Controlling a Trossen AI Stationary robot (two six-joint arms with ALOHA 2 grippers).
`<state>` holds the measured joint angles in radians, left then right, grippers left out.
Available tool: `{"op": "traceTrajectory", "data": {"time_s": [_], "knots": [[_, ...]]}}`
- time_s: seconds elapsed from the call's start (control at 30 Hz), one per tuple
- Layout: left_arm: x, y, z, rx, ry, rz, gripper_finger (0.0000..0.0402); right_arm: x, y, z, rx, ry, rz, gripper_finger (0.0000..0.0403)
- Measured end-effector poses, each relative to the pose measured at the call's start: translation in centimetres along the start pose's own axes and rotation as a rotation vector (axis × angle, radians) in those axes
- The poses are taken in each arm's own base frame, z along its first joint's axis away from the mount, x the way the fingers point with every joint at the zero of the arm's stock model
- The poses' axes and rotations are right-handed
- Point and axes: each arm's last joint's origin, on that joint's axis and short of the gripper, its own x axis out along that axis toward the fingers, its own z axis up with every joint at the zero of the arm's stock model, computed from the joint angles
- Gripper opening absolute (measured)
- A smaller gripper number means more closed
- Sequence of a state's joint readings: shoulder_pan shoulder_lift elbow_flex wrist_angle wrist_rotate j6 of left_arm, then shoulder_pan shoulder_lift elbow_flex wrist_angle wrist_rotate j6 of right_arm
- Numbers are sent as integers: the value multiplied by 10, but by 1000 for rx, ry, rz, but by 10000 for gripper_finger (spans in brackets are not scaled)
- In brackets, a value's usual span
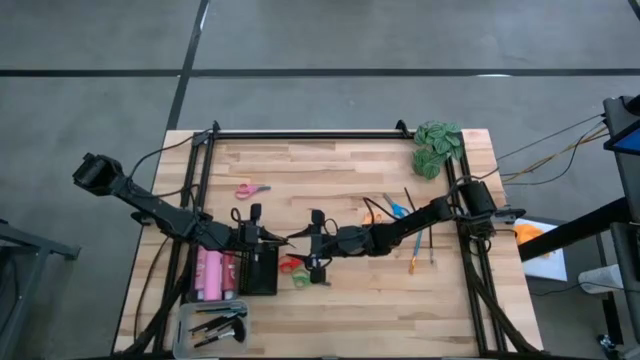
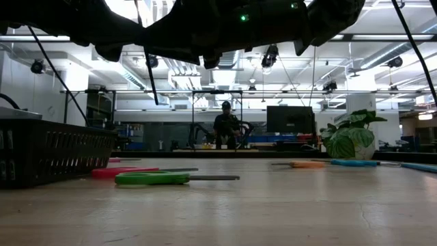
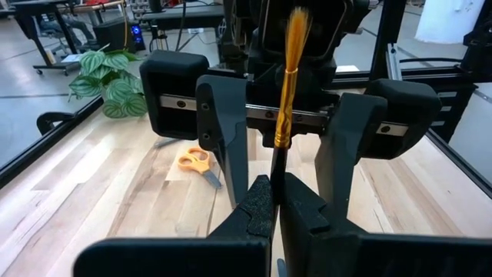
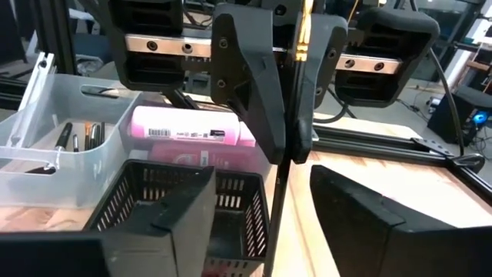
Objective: Pick & Place Paint Supplies
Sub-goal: Put the gold paint brush into the transparent bin
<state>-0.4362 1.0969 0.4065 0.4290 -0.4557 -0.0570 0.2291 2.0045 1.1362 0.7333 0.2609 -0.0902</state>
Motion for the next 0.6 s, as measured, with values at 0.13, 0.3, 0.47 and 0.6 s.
{"op": "traceTrajectory", "data": {"time_s": [0.13,0.3,0.47,0.6], "knots": [[0,0,0,0,2,-1,1,0,0,-3,-94,32,3,228],[0,0,0,1,3,-3,1,-2,1,-6,-321,90,23,238],[0,0,-1,2,6,-3,1,-18,-1,11,-364,173,55,239],[0,0,-1,3,7,-3,1,-40,-9,23,-400,343,95,239]]}}
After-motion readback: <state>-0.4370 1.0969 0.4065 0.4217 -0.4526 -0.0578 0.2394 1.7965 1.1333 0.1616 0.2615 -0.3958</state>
